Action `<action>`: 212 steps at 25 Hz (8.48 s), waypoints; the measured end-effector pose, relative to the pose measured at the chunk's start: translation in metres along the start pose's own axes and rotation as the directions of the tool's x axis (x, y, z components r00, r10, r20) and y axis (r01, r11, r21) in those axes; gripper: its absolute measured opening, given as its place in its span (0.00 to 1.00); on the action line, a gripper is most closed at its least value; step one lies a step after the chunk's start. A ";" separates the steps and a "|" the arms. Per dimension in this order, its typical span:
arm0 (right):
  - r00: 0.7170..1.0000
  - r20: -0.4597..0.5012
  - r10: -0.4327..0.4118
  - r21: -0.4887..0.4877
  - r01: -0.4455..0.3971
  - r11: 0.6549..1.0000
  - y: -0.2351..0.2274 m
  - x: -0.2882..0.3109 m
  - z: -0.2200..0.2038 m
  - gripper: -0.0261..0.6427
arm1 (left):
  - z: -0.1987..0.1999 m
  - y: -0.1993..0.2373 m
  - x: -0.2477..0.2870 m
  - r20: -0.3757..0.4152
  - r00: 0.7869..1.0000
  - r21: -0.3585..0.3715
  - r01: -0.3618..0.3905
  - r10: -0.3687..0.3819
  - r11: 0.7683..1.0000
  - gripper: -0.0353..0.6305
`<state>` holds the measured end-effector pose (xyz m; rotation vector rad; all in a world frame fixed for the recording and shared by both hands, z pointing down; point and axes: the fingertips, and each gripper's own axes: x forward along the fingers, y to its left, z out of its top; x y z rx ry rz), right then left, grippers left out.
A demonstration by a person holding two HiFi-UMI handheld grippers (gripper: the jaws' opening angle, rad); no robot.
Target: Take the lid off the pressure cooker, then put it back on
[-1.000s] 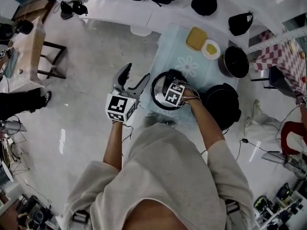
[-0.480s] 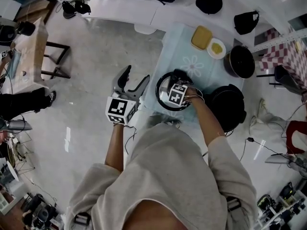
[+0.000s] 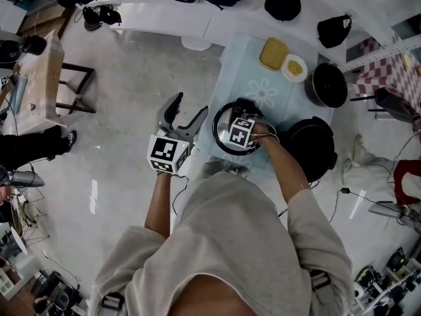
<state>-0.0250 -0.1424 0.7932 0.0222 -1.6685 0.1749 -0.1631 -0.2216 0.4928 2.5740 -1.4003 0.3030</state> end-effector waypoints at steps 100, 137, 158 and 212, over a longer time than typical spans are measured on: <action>0.999 0.030 -0.039 0.494 0.020 0.869 0.048 -0.218 -0.263 0.45 | 0.039 -0.213 0.129 -0.002 0.872 0.120 0.486 -0.490 0.865 0.52; 0.990 -0.020 -0.139 0.164 0.141 0.976 0.064 -0.221 -0.255 0.52 | 0.047 -0.238 0.098 0.016 0.880 0.167 0.467 -0.476 0.869 0.52; 0.622 0.318 -0.716 0.823 0.194 0.534 0.061 -0.316 -0.280 0.51 | 0.052 -0.274 0.090 0.020 0.848 0.197 0.516 -0.530 0.834 0.52; 0.223 -0.100 -0.970 0.990 0.122 -0.074 0.119 -0.362 -0.350 0.04 | 0.047 -0.283 0.103 -0.004 0.878 0.194 0.470 -0.479 0.861 0.06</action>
